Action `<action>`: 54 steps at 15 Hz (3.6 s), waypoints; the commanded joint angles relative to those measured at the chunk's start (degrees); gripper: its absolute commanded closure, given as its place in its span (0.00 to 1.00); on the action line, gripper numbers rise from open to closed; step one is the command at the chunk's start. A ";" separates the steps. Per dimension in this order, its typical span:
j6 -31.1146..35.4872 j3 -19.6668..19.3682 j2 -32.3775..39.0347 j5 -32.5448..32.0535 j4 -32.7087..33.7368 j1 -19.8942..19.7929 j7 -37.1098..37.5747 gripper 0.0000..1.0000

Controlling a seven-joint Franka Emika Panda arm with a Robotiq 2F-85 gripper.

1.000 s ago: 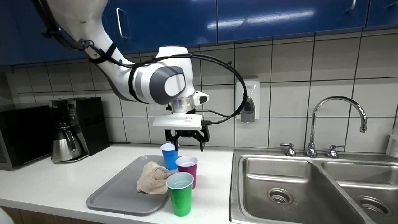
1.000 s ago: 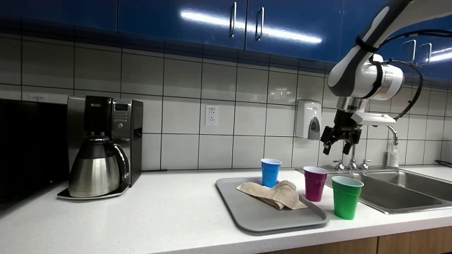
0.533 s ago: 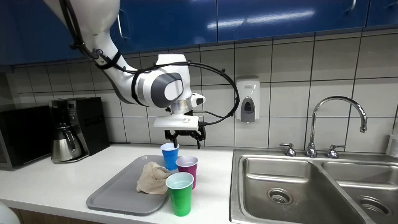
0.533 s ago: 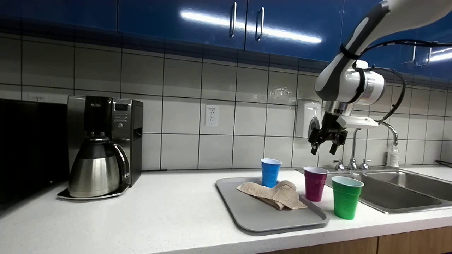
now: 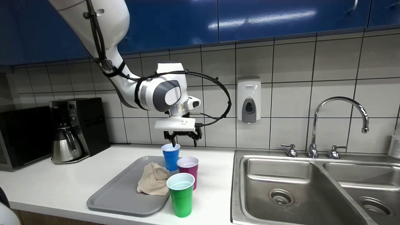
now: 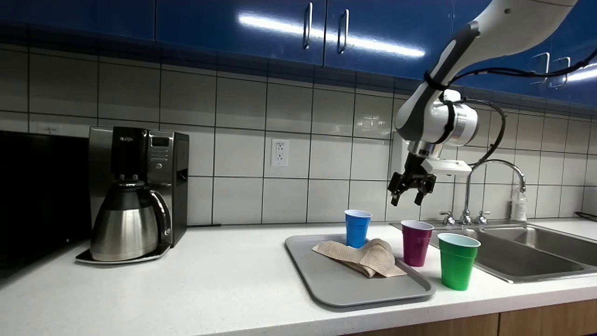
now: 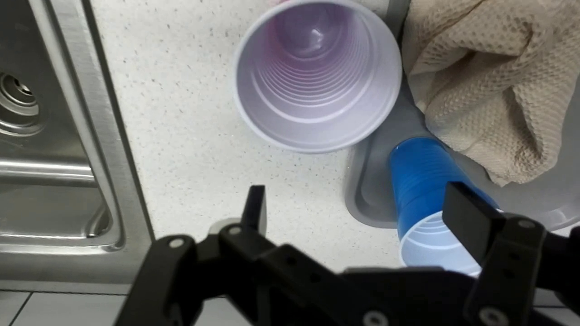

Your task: Pick up the green cup and put it on the kitchen counter, pick up the blue cup and put it on the kitchen counter

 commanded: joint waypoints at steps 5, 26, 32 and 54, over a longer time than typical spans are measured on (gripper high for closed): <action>0.13 4.43 6.65 0.57 7.56 -1.96 0.03 0.00; -7.95 8.51 20.21 -2.65 22.98 -3.08 2.57 0.00; -6.85 7.98 23.34 -5.67 25.07 -2.47 4.29 0.00; -6.93 9.48 23.27 -5.09 26.93 -3.46 5.02 0.99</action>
